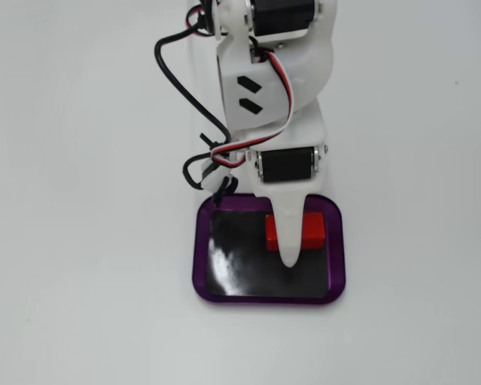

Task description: Remove the cube from the box.

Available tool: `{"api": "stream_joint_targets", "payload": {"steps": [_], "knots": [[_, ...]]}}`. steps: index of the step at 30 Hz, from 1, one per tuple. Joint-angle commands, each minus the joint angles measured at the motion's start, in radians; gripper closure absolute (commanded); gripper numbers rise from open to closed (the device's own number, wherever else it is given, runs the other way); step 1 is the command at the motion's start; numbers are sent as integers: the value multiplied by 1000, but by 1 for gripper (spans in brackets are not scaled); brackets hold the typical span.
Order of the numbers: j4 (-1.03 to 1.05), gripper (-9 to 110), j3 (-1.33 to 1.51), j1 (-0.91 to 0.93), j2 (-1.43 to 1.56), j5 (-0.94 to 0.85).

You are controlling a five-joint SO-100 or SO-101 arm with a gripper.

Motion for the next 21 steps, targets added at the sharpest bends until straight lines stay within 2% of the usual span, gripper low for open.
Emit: {"api": "stream_joint_targets", "payload": {"steps": [1,4,9,16,21], "knots": [[-12,79,-38,-17,-2,2],[-12,83,-38,-38,-14,-2],[-12,102,-41,-48,-14,-2],[3,102,-61,-49,9,-9],[3,102,-80,-49,129,-11]]}}
